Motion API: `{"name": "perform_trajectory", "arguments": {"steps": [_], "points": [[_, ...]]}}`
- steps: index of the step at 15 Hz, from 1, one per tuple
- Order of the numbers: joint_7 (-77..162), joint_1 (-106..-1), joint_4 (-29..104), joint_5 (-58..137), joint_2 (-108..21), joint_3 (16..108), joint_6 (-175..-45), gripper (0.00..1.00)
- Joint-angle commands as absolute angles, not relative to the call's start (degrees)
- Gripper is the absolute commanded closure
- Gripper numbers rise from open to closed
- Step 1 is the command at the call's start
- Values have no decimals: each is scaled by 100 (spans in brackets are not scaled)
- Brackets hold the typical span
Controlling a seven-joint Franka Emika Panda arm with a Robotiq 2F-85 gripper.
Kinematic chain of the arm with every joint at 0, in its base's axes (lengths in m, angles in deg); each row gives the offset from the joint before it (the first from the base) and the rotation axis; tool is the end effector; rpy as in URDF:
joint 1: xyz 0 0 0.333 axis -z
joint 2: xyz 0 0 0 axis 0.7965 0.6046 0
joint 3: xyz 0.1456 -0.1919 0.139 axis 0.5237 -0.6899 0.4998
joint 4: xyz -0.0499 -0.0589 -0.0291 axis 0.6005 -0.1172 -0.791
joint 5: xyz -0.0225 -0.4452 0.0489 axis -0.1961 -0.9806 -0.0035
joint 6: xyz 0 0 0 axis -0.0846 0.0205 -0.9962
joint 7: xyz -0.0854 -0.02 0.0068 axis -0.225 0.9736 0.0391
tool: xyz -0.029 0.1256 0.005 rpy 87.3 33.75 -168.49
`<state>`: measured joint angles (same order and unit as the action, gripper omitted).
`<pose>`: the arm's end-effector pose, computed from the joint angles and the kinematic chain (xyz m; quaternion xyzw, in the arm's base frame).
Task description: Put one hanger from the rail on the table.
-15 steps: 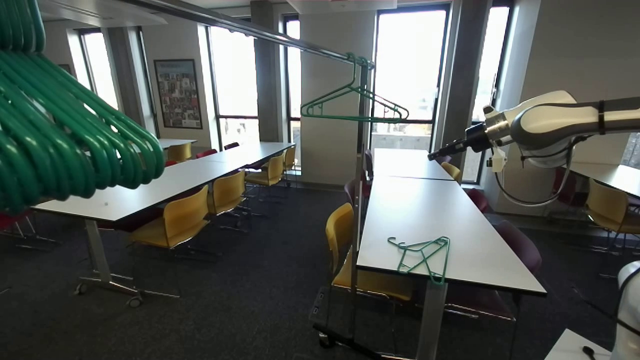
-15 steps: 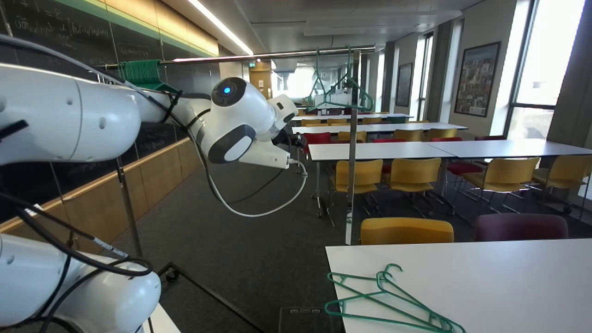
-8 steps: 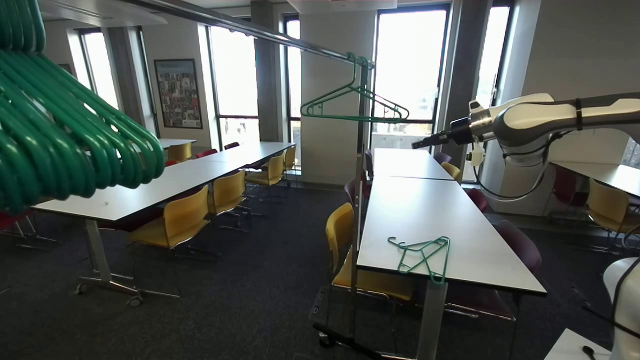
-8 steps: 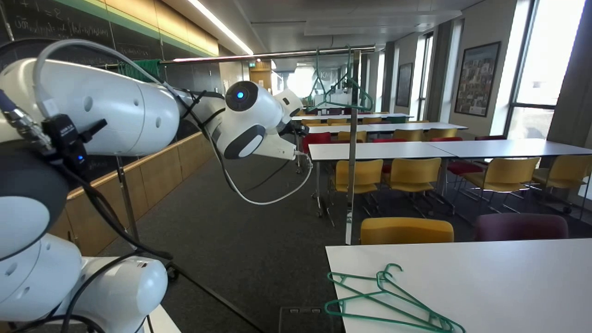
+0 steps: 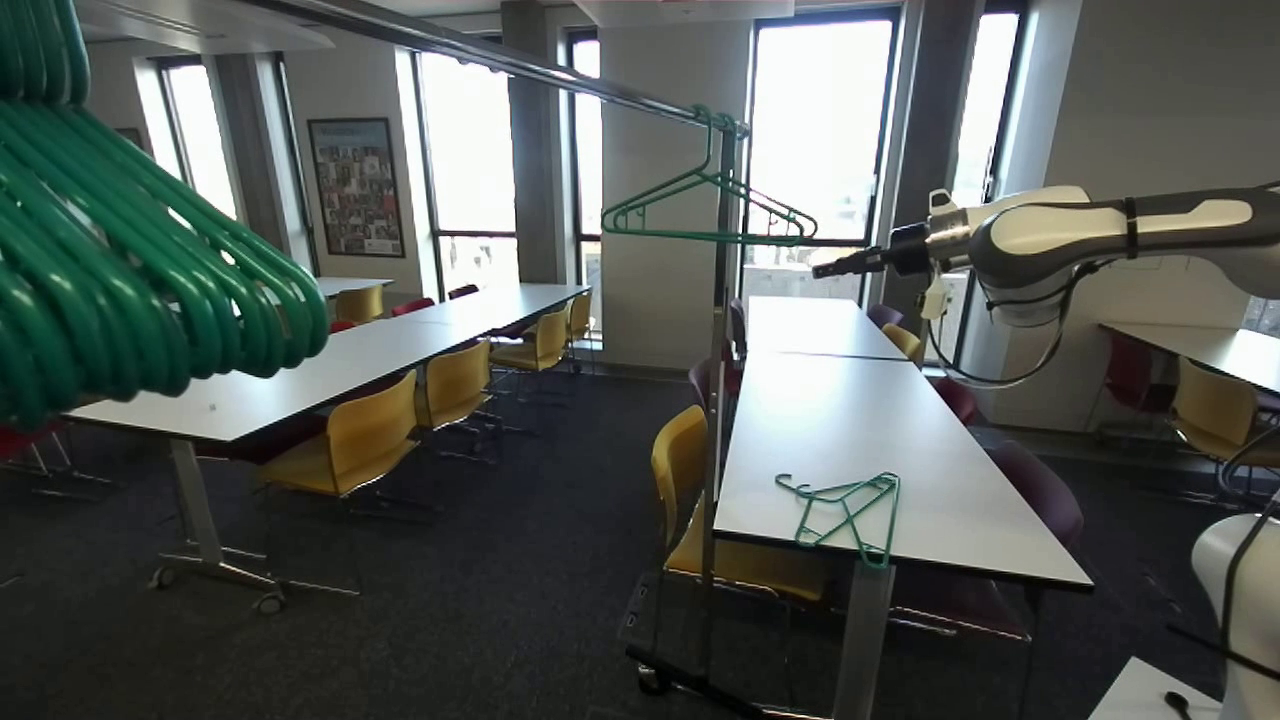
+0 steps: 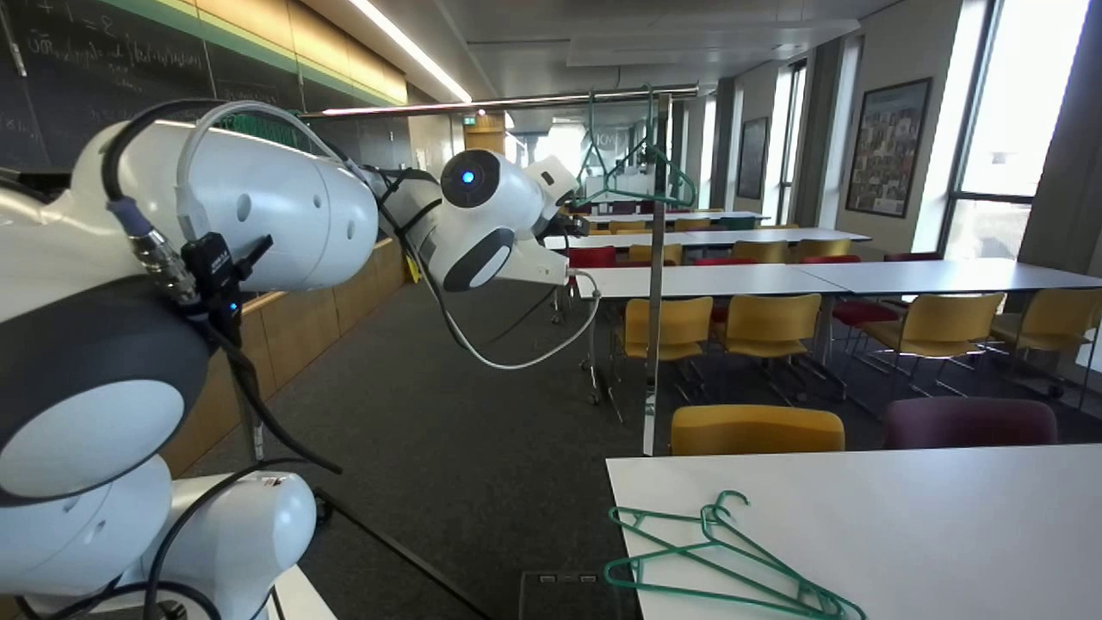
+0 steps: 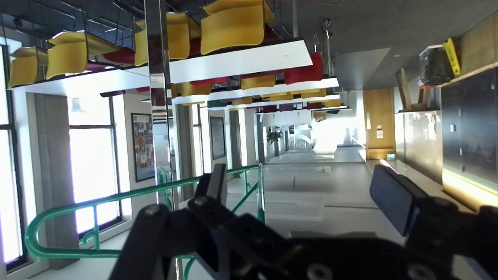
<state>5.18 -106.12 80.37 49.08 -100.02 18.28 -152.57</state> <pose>0.5503 -0.0157 0.5760 -0.7894 -0.1373 -0.5830 0.1345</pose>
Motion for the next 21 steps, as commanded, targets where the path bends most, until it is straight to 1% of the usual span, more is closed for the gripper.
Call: {"name": "perform_trajectory", "arguments": {"steps": [1, 4, 10, 11, 16, 21], "points": [[740, -10743, 7976, 4664, -10029, 1702, -15253, 0], [753, -10924, 7882, 4659, -10032, 1573, -15254, 0], [758, -10929, 7876, 4659, -10033, 1570, -15254, 0], [712, -11067, 7842, 4639, -10080, 1524, -15284, 0], [862, -11649, 7667, 4629, -10102, 1286, -15790, 0], [1392, -12125, 7475, 4223, -9943, 791, -16528, 0]]}}
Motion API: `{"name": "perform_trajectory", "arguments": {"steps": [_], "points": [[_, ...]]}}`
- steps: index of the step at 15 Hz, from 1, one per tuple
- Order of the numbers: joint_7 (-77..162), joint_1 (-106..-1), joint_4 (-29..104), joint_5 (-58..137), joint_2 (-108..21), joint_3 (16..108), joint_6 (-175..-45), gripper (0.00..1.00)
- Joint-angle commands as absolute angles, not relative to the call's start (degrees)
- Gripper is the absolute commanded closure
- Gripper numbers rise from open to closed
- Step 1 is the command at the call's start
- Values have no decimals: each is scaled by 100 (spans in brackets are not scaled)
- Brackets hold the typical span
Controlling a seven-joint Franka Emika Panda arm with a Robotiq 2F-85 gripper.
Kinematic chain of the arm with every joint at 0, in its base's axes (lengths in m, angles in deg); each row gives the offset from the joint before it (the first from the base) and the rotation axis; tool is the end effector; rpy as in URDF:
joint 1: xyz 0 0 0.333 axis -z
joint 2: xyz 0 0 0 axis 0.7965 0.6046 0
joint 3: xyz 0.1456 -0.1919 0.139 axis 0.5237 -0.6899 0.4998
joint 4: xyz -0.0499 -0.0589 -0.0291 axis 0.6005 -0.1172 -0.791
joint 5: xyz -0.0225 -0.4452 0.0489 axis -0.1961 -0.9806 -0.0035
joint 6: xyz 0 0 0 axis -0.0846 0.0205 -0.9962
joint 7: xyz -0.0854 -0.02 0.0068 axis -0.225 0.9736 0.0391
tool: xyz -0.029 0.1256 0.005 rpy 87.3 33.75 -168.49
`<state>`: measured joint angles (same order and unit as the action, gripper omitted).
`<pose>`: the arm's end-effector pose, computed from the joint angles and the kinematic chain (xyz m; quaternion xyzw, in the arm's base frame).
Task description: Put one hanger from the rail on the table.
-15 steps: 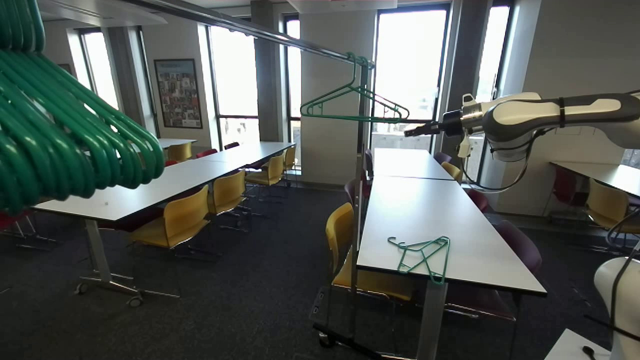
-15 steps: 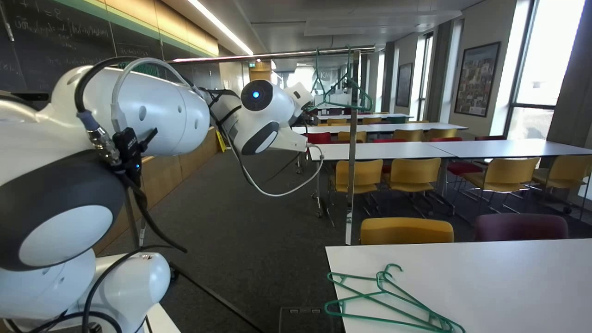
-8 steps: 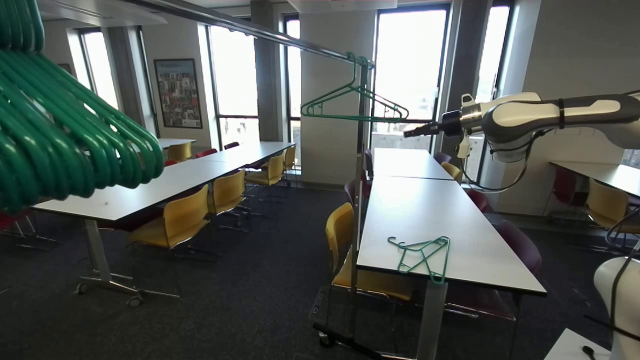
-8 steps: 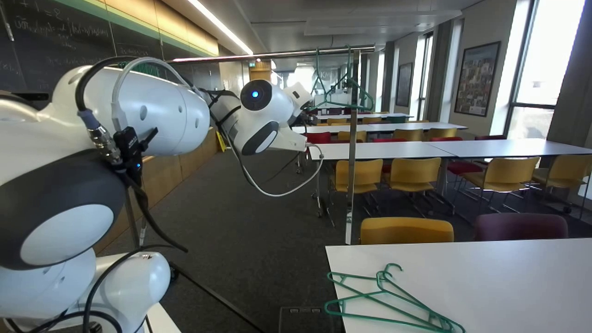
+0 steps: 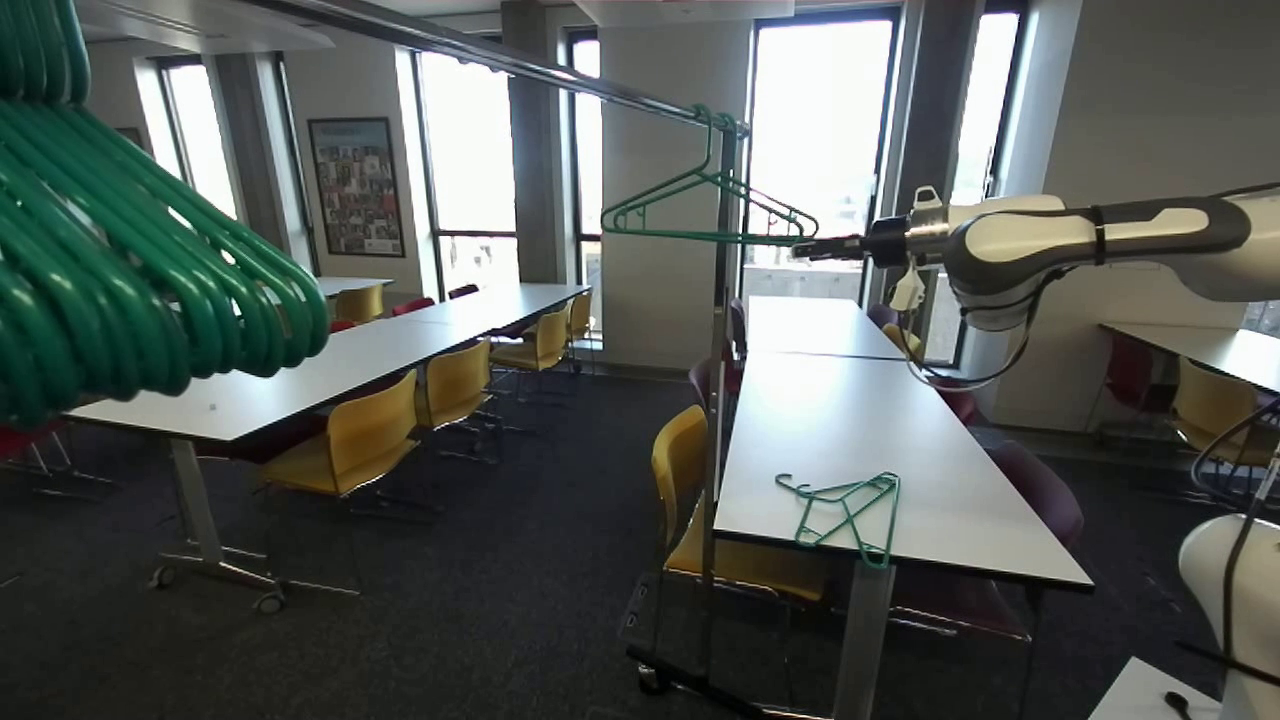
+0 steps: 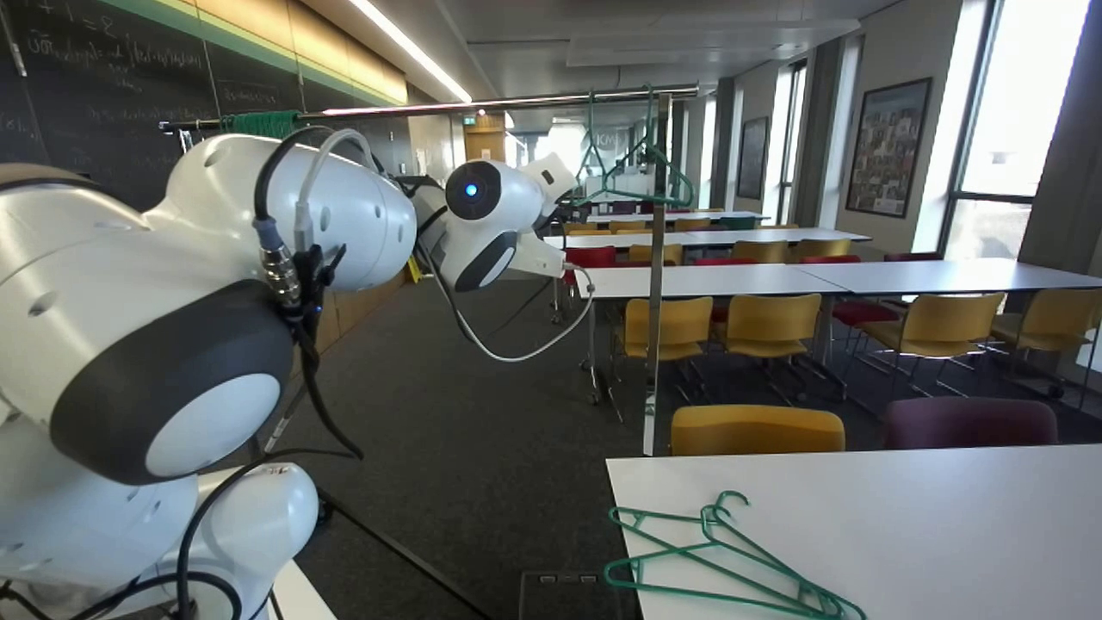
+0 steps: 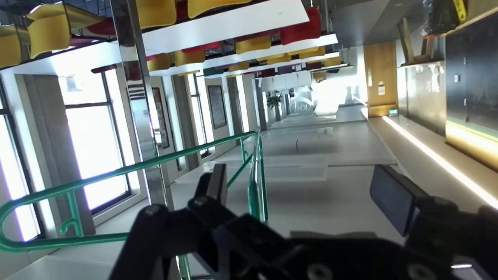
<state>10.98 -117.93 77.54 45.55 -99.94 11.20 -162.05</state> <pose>0.5654 0.0115 0.5862 -0.7537 -0.1024 -0.6262 0.1712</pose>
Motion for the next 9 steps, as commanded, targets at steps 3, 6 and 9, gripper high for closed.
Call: {"name": "perform_trajectory", "arguments": {"steps": [3, 6, 9], "points": [[1538, -12289, 7295, 3818, -9886, 537, -16696, 0], [1580, -12436, 7102, 3531, -9871, 364, -16725, 0], [1624, -12489, 6992, 3425, -9822, 273, -16736, 25]]}}
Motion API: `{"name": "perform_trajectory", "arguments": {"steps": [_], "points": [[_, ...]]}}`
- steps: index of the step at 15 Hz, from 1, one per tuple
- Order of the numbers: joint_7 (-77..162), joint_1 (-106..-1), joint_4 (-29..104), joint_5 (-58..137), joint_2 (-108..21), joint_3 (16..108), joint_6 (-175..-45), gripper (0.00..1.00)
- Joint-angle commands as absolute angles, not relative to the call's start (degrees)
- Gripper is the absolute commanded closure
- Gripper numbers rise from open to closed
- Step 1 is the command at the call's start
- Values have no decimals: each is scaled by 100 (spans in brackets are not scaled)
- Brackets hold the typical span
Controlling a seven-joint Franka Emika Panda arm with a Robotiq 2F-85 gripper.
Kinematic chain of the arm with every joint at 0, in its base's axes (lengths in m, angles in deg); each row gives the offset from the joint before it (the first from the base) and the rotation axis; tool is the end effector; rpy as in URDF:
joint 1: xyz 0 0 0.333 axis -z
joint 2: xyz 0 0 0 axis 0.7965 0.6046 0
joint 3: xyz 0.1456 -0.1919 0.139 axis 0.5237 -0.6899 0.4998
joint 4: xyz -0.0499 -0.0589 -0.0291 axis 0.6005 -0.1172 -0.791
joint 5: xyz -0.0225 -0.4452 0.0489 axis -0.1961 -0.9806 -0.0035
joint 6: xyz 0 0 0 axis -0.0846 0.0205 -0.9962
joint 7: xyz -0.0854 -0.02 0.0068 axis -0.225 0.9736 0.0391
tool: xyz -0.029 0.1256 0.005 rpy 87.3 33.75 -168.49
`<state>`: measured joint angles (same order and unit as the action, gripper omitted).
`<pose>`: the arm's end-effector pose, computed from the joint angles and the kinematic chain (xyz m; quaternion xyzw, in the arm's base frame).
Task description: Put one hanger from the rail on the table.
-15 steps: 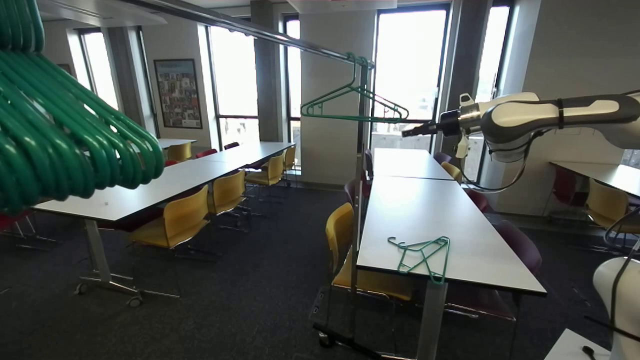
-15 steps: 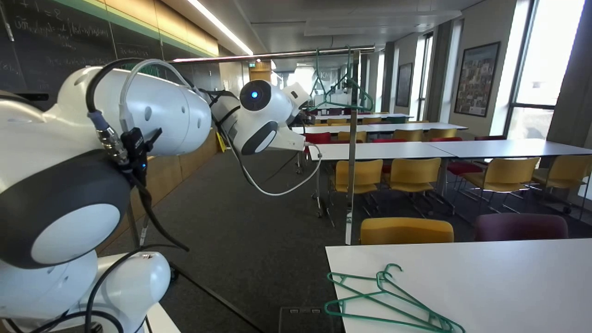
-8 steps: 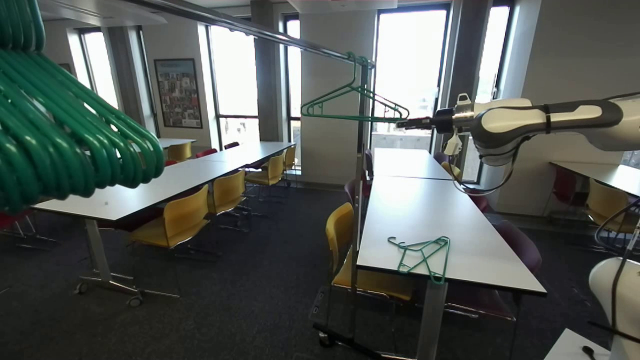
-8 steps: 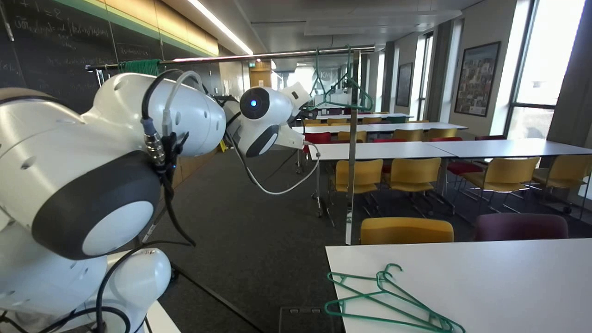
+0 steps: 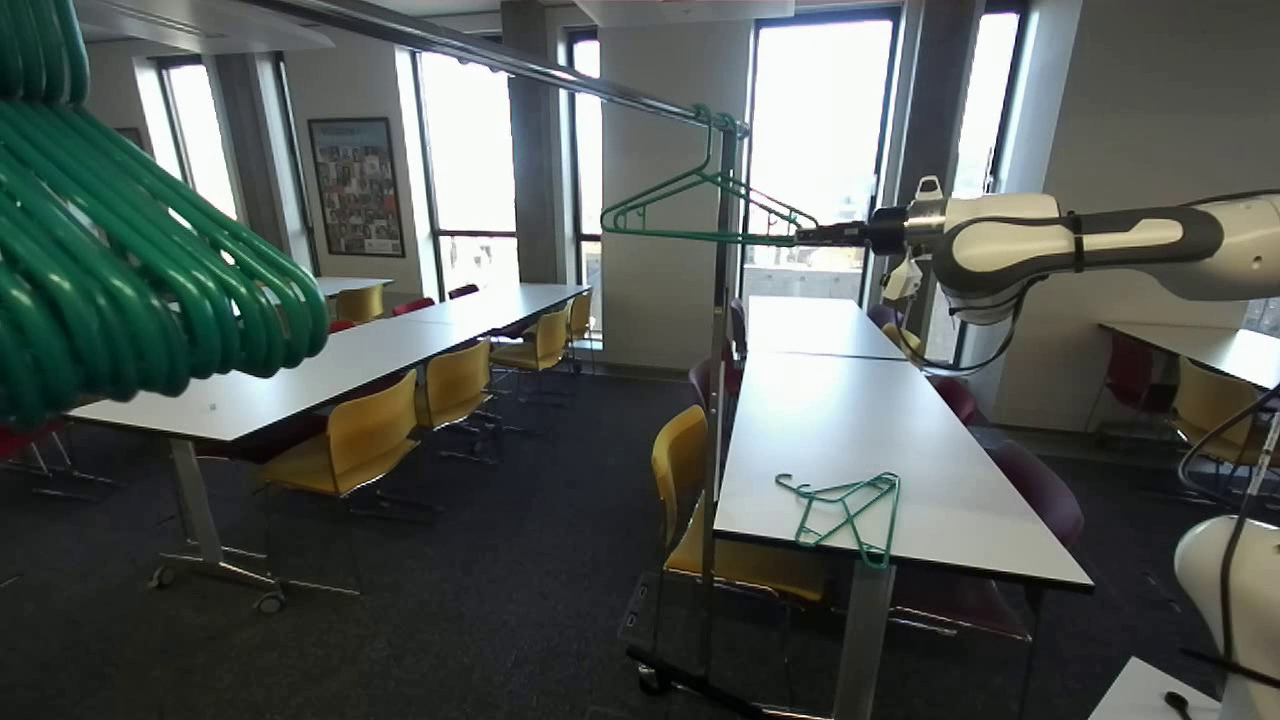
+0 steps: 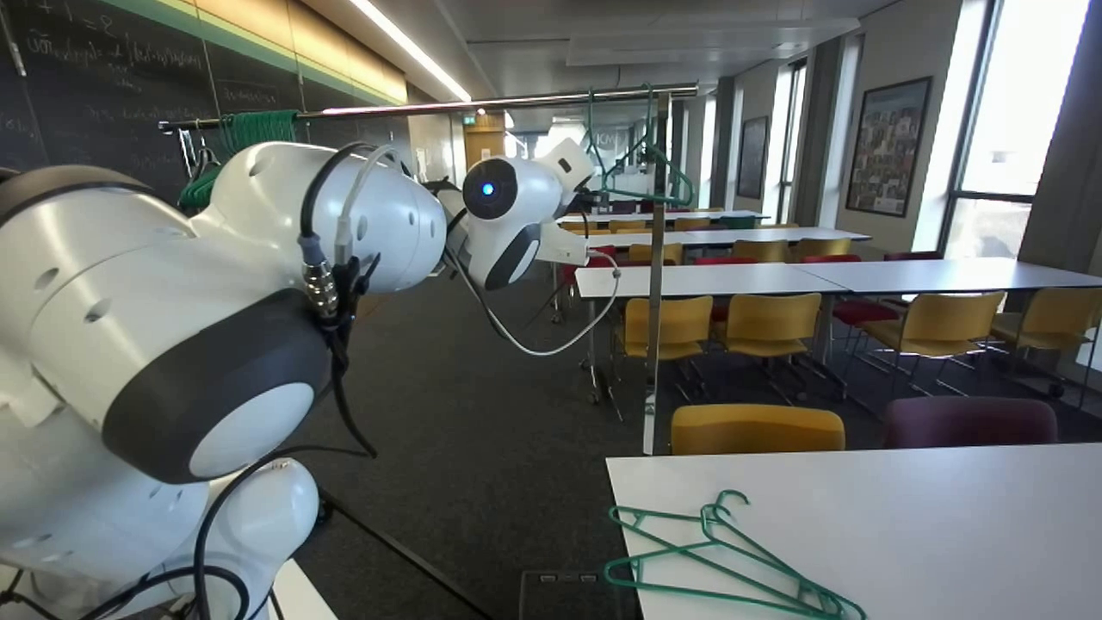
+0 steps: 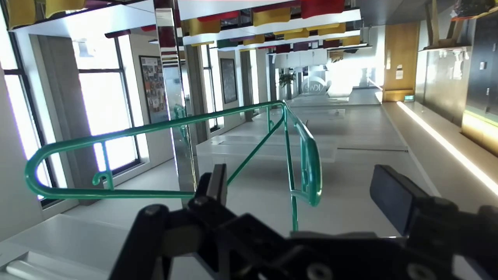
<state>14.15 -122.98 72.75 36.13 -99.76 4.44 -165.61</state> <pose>0.5827 -0.0141 0.6028 -0.7274 -0.1023 -0.6640 0.1395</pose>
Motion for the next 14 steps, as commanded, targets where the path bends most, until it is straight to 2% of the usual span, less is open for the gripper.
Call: {"name": "perform_trajectory", "arguments": {"steps": [1, 11, 14], "points": [[1612, -12519, 6977, 3396, -9851, 245, -16715, 28], [1626, -12479, 6990, 3354, -9847, 203, -16693, 100], [1609, -12473, 7003, 3319, -9873, 210, -16680, 98]]}}
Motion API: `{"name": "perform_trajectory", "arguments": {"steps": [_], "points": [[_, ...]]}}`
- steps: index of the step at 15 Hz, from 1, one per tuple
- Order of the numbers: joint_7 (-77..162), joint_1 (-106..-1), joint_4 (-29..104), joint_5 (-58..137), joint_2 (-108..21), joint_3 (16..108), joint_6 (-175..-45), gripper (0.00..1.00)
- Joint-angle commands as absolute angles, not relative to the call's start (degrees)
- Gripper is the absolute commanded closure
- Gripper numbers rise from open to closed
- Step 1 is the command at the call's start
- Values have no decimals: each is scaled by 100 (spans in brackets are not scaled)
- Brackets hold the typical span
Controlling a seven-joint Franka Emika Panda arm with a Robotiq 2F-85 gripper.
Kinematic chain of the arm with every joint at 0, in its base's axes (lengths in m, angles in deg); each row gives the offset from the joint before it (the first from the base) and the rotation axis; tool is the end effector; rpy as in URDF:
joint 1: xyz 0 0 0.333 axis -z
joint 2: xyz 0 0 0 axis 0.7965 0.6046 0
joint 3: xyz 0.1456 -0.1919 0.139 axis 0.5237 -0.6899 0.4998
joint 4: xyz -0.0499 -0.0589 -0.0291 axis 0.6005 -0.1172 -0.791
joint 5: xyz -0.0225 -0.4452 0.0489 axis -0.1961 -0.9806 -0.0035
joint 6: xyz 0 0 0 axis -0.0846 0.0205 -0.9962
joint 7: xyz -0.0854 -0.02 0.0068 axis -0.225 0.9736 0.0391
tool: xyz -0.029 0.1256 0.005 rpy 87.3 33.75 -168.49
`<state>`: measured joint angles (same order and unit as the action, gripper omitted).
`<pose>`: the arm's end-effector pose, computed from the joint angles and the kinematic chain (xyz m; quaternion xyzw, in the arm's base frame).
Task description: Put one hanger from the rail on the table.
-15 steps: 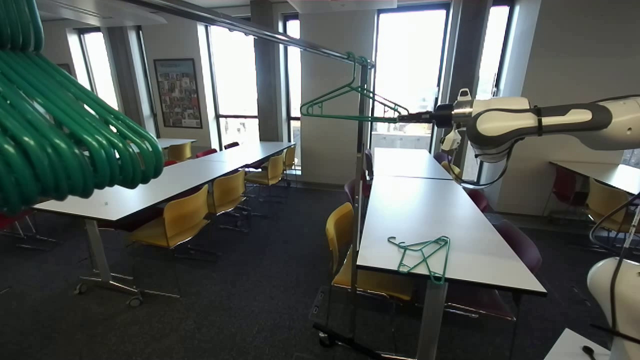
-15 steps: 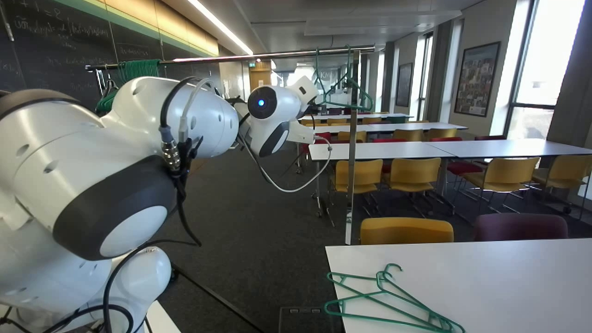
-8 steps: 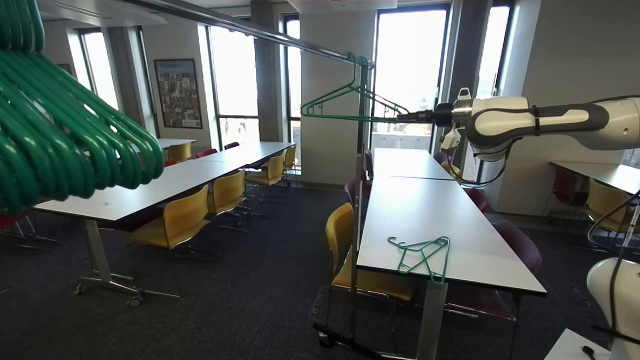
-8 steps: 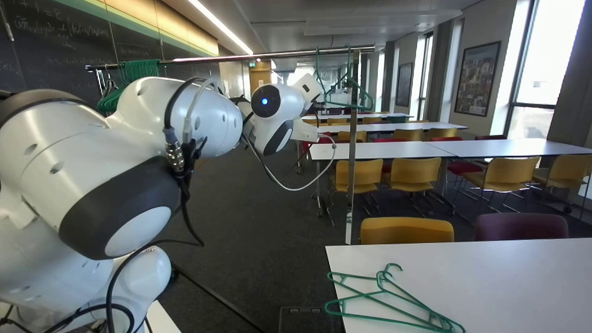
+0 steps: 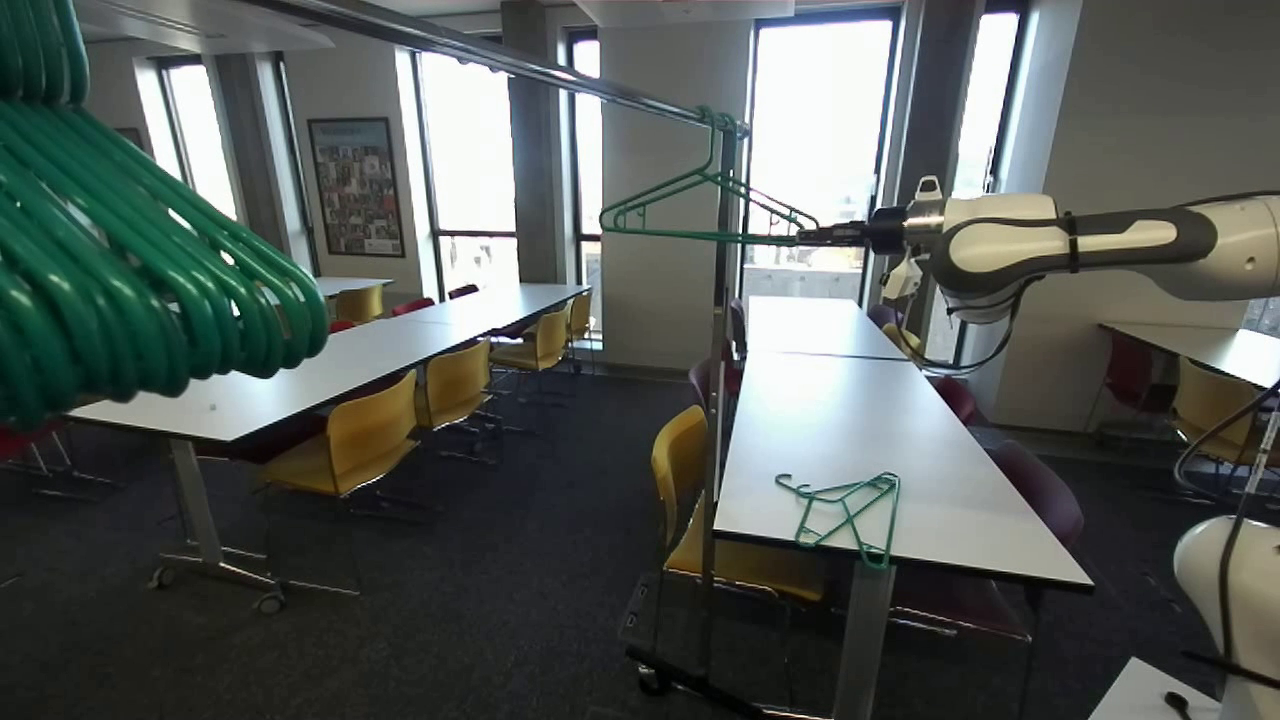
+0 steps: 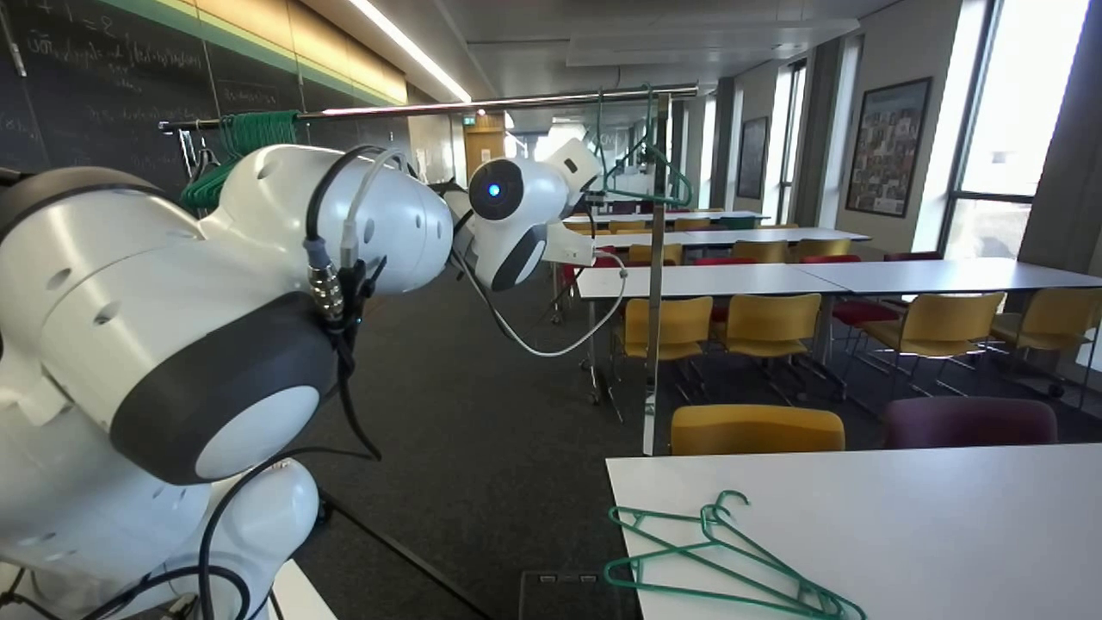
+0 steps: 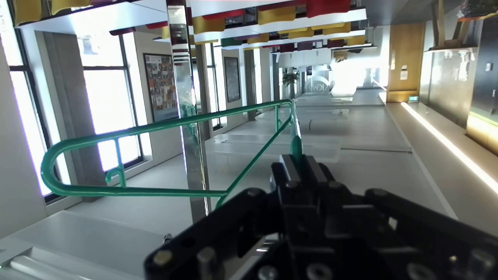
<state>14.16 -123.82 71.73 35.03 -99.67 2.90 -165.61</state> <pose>0.5876 -0.0228 0.6025 -0.7270 -0.1014 -0.6662 0.1322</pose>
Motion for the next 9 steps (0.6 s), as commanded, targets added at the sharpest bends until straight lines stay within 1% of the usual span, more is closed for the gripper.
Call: {"name": "perform_trajectory", "arguments": {"steps": [1, 5, 9], "points": [[1604, -12465, 7008, 3305, -9882, 214, -16672, 98], [1592, -12445, 7009, 3237, -9936, 310, -16669, 98], [1590, -12377, 6960, 3100, -10074, 681, -16616, 98]]}}
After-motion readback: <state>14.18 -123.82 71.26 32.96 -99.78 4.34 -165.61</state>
